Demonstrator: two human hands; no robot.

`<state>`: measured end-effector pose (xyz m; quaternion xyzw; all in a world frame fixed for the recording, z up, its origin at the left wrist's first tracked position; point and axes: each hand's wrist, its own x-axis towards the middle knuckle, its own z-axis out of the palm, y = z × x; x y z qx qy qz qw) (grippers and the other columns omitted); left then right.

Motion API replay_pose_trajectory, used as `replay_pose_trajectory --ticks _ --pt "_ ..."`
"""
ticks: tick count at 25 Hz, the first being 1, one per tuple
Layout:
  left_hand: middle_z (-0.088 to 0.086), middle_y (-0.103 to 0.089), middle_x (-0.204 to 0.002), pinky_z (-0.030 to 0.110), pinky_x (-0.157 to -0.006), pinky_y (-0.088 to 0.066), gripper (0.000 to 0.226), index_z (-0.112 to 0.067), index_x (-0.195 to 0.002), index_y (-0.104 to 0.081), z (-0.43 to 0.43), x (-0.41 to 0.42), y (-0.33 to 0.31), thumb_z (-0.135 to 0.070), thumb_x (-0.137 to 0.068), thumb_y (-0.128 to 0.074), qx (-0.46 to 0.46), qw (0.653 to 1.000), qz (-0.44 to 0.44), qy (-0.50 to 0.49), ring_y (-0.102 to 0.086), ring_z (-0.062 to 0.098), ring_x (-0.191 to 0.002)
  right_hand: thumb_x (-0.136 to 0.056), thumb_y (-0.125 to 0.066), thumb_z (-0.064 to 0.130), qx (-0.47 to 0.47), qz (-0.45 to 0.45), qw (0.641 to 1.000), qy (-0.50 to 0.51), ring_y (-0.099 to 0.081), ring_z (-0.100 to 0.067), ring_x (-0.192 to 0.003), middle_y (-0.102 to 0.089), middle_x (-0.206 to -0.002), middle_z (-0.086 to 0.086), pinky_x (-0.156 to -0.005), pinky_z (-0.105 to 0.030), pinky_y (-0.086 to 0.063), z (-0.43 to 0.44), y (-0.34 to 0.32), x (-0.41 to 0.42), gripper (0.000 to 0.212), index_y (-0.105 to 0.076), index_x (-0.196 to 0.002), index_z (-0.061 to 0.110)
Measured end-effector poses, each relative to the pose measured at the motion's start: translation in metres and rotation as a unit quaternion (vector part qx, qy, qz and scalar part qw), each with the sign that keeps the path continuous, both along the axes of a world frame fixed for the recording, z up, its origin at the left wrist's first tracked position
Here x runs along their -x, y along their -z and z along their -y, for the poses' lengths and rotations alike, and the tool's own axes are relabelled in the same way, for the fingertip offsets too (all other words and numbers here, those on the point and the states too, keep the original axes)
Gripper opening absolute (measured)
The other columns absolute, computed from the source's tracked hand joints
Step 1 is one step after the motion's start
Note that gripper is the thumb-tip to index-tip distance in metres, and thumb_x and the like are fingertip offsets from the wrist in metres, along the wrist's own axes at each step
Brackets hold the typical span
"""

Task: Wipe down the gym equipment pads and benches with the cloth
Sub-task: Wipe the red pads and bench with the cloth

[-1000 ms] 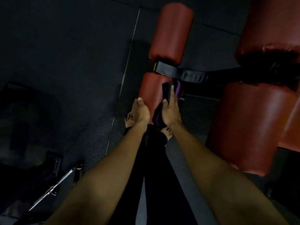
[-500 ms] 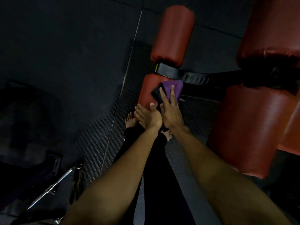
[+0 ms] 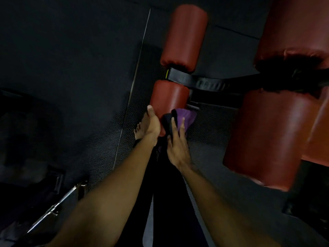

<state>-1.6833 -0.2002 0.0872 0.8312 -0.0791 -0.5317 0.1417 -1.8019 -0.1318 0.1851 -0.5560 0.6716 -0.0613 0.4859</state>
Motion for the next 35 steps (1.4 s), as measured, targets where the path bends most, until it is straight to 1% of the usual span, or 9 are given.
replay_pose_trajectory --ticks 2,5,8,11,16,19,22,27,35 --pt "0.006 -0.03 -0.164 0.045 -0.125 -0.011 0.079 -0.017 -0.158 -0.031 0.006 0.027 -0.076 -0.069 -0.101 -0.015 0.038 0.998 0.015 0.05 -0.026 0.026 -0.151 -0.101 -0.05 0.008 -0.01 -0.008 0.999 -0.048 -0.005 -0.037 -0.156 0.031 -0.165 0.004 -0.12 -0.054 -0.029 0.013 0.003 0.007 0.083 -0.001 -0.162 0.036" --pt "0.006 -0.004 -0.17 0.033 -0.12 0.007 0.068 -0.011 -0.162 -0.008 -0.005 0.039 -0.089 -0.052 -0.108 -0.017 0.049 0.994 -0.013 0.092 -0.002 0.021 -0.157 -0.104 -0.051 0.017 -0.016 -0.044 0.995 -0.089 0.0 -0.044 -0.155 0.037 -0.158 0.015 -0.12 -0.058 -0.023 0.058 0.009 0.016 0.079 -0.004 -0.162 0.042" --pt "0.005 -0.019 -0.168 0.034 -0.121 0.003 0.063 -0.015 -0.16 -0.023 -0.016 0.022 -0.067 -0.05 -0.108 -0.019 0.066 0.99 0.049 0.115 -0.015 0.023 -0.154 -0.105 -0.042 0.015 0.044 -0.064 0.993 -0.09 -0.002 -0.045 -0.155 0.025 -0.168 0.009 -0.121 -0.057 -0.021 0.09 0.016 0.016 0.071 -0.011 -0.162 0.044" --pt "0.001 -0.042 -0.156 0.047 -0.123 -0.023 0.073 -0.024 -0.151 -0.043 -0.025 -0.003 -0.062 -0.063 -0.096 -0.015 0.122 0.987 0.033 0.103 -0.038 0.021 -0.144 -0.108 -0.042 0.03 0.035 -0.063 0.997 -0.033 -0.019 -0.043 -0.152 0.021 -0.169 0.005 -0.113 -0.06 -0.031 0.1 0.017 0.01 0.064 -0.011 -0.161 0.046" --pt "-0.003 -0.047 -0.152 0.05 -0.12 -0.03 0.07 -0.032 -0.149 -0.045 -0.023 -0.033 -0.066 -0.065 -0.094 -0.017 0.102 0.98 -0.014 0.169 -0.046 0.019 -0.137 -0.105 -0.043 0.053 -0.032 -0.03 0.99 0.136 -0.019 -0.038 -0.153 -0.002 -0.171 -0.008 -0.118 -0.054 -0.029 0.104 0.022 0.009 0.068 -0.001 -0.159 0.051" --pt "0.002 -0.048 -0.15 0.045 -0.117 -0.037 0.051 -0.025 -0.151 -0.043 -0.017 -0.047 -0.071 -0.046 -0.108 -0.026 0.093 0.967 -0.033 0.234 -0.048 0.021 -0.133 -0.109 -0.039 0.042 -0.059 -0.036 0.985 0.161 -0.023 -0.037 -0.152 -0.012 -0.17 -0.011 -0.119 -0.052 -0.03 0.085 0.018 0.001 0.063 -0.002 -0.16 0.049" --pt "0.007 -0.053 -0.144 0.045 -0.112 -0.041 0.048 -0.02 -0.148 -0.046 -0.008 -0.058 -0.083 -0.042 -0.109 -0.029 0.069 0.958 -0.023 0.277 -0.052 0.026 -0.128 -0.108 -0.042 0.016 -0.088 -0.044 0.979 0.181 -0.025 -0.031 -0.152 -0.019 -0.168 -0.011 -0.121 -0.045 -0.03 0.076 0.013 0.0 0.067 -0.012 -0.162 0.041" --pt "0.008 -0.048 -0.151 0.044 -0.112 -0.041 0.049 -0.021 -0.15 -0.044 0.008 -0.077 -0.143 -0.043 -0.107 -0.04 0.021 0.923 -0.019 0.383 -0.05 0.028 -0.133 -0.097 -0.049 -0.004 -0.136 -0.031 0.987 0.074 -0.038 -0.031 -0.146 -0.03 -0.165 -0.008 -0.119 -0.042 -0.035 0.087 -0.045 0.007 0.07 -0.035 -0.158 0.026" --pt "0.01 -0.05 -0.15 0.038 -0.108 -0.042 0.045 -0.02 -0.146 -0.051 0.041 -0.091 -0.275 -0.034 -0.104 -0.045 0.091 0.89 0.053 0.443 -0.049 0.031 -0.135 -0.092 -0.071 0.017 -0.088 -0.112 0.984 -0.102 -0.049 -0.033 -0.137 -0.048 -0.154 -0.013 -0.111 -0.036 -0.042 0.119 -0.199 -0.027 0.069 -0.043 -0.155 0.023"
